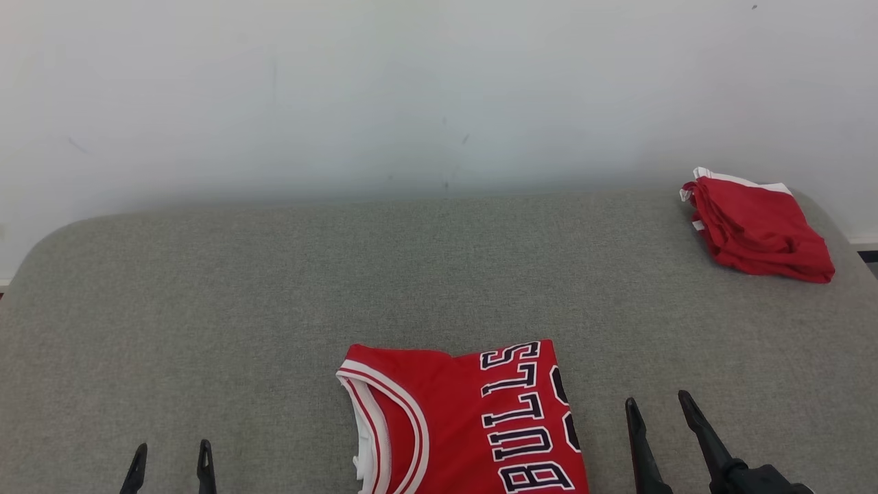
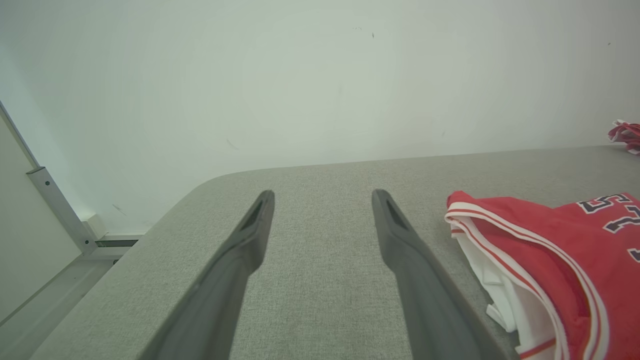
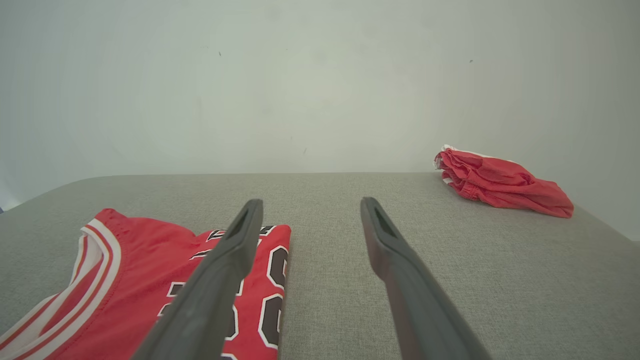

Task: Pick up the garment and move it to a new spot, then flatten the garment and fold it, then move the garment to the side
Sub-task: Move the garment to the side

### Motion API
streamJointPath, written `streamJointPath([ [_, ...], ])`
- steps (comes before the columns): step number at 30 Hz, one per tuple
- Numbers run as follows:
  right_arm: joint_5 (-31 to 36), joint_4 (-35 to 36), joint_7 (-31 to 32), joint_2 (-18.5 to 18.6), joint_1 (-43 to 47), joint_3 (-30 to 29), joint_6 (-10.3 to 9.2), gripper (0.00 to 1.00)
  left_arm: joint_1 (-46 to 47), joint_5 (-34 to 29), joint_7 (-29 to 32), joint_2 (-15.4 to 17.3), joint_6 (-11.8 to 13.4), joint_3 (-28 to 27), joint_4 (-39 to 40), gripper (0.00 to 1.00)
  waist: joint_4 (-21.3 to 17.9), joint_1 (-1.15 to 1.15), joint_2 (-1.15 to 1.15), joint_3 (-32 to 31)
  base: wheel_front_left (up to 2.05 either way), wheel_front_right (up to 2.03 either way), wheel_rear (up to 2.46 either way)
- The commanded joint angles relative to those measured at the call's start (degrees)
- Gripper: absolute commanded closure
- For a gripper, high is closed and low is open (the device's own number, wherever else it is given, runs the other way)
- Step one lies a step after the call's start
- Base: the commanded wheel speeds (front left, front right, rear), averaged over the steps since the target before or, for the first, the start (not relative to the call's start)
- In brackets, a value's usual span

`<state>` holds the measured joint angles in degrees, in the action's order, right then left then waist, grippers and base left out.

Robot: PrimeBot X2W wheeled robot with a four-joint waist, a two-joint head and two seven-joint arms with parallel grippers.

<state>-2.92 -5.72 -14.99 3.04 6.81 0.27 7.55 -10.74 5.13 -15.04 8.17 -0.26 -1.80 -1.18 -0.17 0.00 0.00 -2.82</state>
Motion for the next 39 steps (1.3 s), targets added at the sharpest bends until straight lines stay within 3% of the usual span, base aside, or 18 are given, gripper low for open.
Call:
streamJointPath([
  [1, 0.25, -0.1, -0.23, 0.01, -0.22, 0.12, -0.16, 0.0, -0.73, 0.07, -0.17, 0.2, 0.19, 0.04, 0.02, 0.0, -0.04, 0.0, 0.0, 0.0, 0.0, 0.0, 0.0],
  [18, 0.09, -2.63, -0.23, 1.34, -4.38, 1.88, -0.16, 0.0, 1.31, -0.03, -0.17, 0.05, 0.25, 1.1, -0.59, 0.0, 1.49, 0.0, 0.0, 1.17, 0.0, 0.0, 0.0],
  [32, -1.98, -25.66, -0.21, 4.41, -18.22, 5.05, -0.16, 0.0, 5.96, -0.07, -0.17, -1.08, -0.53, 3.83, -1.9, 0.0, 5.42, 0.0, 0.0, 7.31, 0.0, 0.0, 0.0],
  [39, -4.62, -33.07, -0.21, 3.56, -21.02, 7.61, -0.16, 0.0, 7.53, 0.26, -0.17, -0.95, -0.5, 3.6, -2.5, 0.0, 5.59, 0.0, 0.0, 8.49, 0.0, 0.0, 0.0],
])
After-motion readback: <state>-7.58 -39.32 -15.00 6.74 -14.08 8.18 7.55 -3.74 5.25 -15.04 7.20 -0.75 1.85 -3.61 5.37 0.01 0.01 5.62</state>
